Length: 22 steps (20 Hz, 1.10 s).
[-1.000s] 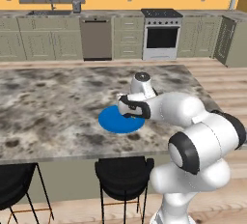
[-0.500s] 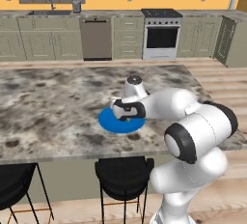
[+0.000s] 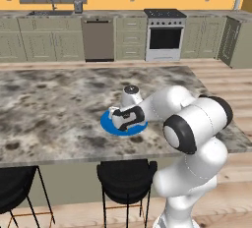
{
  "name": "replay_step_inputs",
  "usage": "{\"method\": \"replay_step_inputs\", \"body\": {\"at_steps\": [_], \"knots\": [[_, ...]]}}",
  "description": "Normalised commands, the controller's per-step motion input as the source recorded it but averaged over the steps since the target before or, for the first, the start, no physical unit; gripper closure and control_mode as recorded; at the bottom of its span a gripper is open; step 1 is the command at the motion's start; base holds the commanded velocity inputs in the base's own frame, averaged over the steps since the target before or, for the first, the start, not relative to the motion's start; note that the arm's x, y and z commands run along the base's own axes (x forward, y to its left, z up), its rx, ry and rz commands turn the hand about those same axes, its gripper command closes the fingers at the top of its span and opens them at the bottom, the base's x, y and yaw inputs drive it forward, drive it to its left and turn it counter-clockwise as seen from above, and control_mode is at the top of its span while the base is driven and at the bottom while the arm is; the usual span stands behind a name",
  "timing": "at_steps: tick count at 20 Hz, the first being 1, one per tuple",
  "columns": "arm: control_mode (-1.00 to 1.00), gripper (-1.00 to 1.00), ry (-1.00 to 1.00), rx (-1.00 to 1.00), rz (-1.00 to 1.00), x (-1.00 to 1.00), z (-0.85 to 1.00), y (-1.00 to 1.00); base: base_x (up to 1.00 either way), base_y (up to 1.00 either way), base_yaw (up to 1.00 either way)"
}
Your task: Retrieve the butter from the fridge and place it on a plate on the dining table. Then retrieve the butter knife by the fridge and place it near the plate.
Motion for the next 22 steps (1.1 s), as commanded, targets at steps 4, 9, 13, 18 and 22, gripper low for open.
{"method": "replay_step_inputs", "body": {"at_steps": [4,9,13,18,22], "knots": [[-1.0,-1.0,0.0,0.01,0.0,0.0,-0.18,0.05,0.0,0.0,0.0],[-1.0,-1.0,0.0,0.0,0.0,0.01,-0.13,0.09,0.0,0.0,0.0],[-1.0,-1.0,0.0,0.0,0.0,0.03,-0.02,0.02,0.0,0.0,0.0],[-1.0,-1.0,0.01,0.0,0.0,0.05,0.01,0.0,0.0,0.0,0.0],[-1.0,-1.0,0.1,0.01,0.0,-0.21,0.77,0.0,0.0,0.0,0.0]]}}
